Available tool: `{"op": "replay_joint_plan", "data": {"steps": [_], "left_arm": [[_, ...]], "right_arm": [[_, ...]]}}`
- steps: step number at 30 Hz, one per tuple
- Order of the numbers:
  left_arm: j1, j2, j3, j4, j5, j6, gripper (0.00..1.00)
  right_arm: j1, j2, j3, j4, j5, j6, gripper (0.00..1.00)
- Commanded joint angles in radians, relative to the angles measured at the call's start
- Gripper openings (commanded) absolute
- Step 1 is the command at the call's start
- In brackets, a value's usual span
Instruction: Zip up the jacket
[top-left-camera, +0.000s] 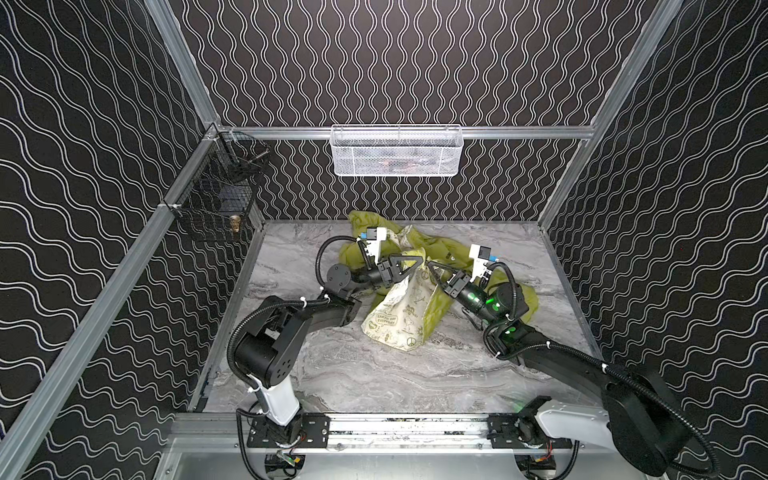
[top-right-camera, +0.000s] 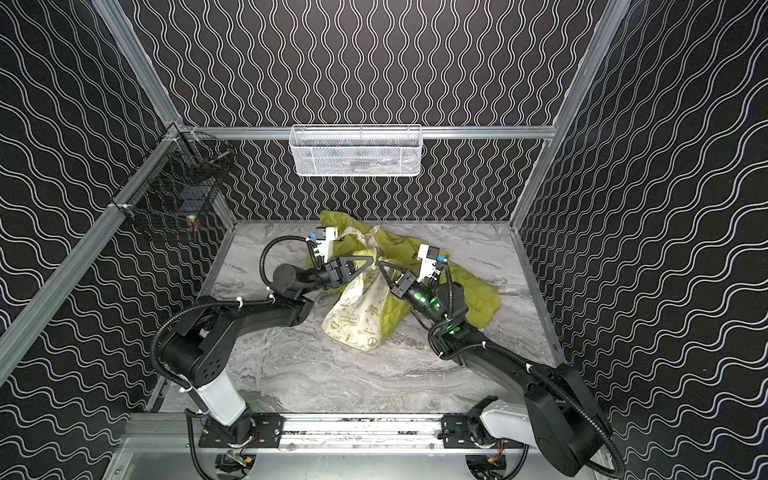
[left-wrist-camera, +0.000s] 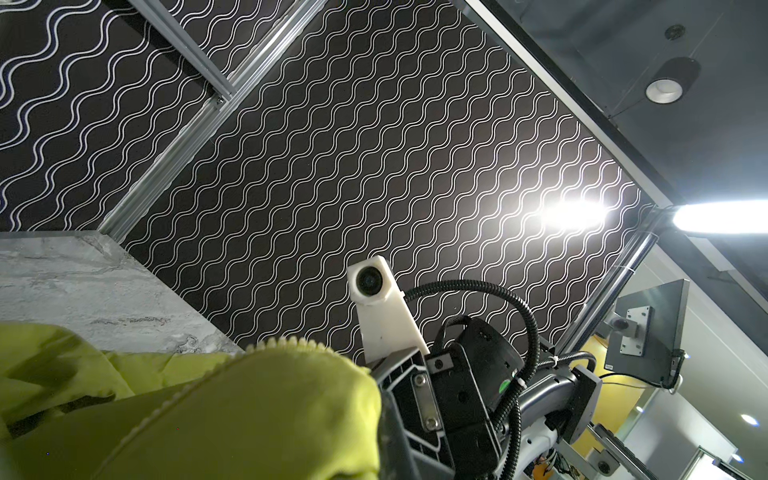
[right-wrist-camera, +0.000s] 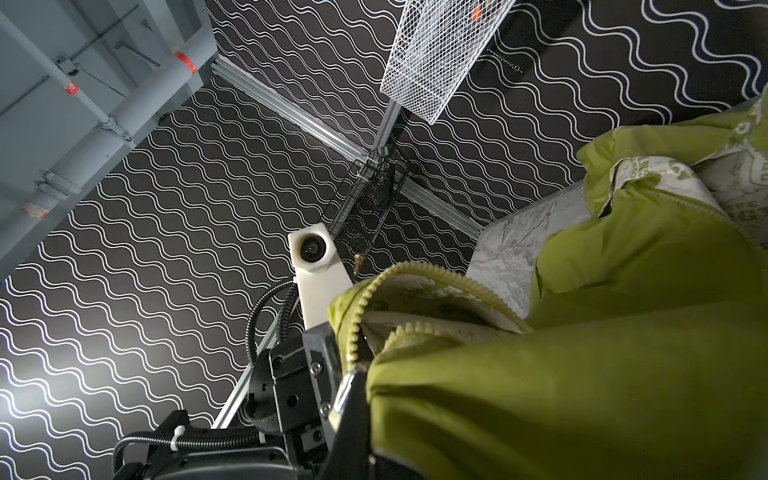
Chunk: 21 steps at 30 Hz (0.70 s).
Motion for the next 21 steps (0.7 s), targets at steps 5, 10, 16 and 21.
{"op": "replay_joint_plan", "data": {"steps": [5, 10, 16, 21], "left_arm": [[0.007, 0.005, -0.002, 0.038, -0.056, 0.000, 0.00], [0.006, 0.010, -0.002, 0.038, -0.057, 0.000, 0.00], [0.006, 0.015, -0.006, 0.038, -0.062, 0.002, 0.00], [0.006, 0.003, -0.011, 0.038, -0.061, 0.004, 0.00]], "right_arm": [[0.015, -0.013, 0.003, 0.081, -0.089, 0.016, 0.00], [0.020, -0.023, -0.010, 0.093, -0.089, 0.027, 0.00], [0.026, -0.027, -0.016, 0.071, -0.085, 0.018, 0.00], [0.026, -0.014, -0.017, 0.030, -0.083, 0.013, 0.00]]}}
